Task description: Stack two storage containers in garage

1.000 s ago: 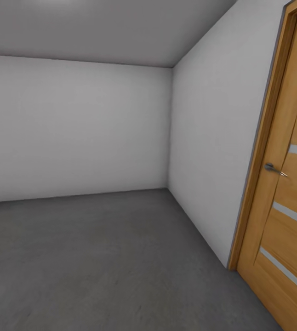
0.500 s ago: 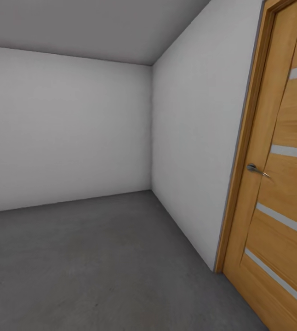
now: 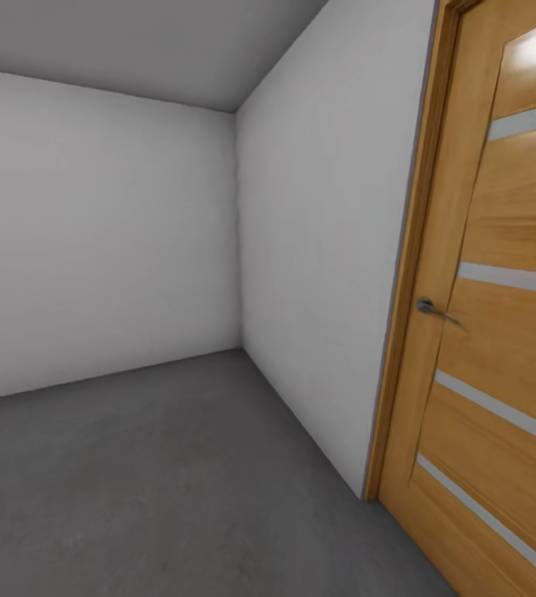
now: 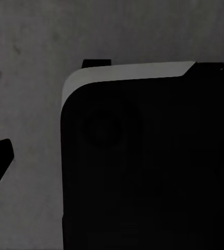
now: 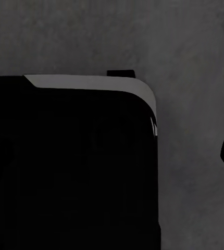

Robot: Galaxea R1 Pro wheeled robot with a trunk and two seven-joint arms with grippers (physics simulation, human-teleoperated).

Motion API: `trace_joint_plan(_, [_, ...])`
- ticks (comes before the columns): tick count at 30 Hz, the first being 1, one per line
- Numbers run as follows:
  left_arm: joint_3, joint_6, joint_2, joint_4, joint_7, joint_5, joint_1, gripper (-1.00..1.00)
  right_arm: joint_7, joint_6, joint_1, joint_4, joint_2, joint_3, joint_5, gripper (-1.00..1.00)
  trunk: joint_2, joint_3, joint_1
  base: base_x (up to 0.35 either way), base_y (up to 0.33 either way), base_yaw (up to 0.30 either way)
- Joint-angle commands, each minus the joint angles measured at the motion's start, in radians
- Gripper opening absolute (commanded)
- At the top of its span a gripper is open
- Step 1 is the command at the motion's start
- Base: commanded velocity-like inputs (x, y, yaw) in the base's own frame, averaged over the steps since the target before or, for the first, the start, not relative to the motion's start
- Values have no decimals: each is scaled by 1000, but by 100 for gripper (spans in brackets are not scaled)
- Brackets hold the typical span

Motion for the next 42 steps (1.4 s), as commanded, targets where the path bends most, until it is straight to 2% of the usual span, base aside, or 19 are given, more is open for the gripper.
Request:
trace_joint_plan(1, [0,-2,0,0,0,0,0,100,0,-5,-1,1,0,-2,0,100,0,-1,1,323,0,-251])
trace_joint_plan(34, [0,-5,0,0,0,-1,0,100,-1,-4,-1,1,0,-5,-5,100,0,-1,1,317,0,-251])
trace_joint_plan(42, [0,-5,1,0,2,-1,0,100,-1,-4,-1,1,0,-6,-5,100,0,-1,1,123,0,-251])
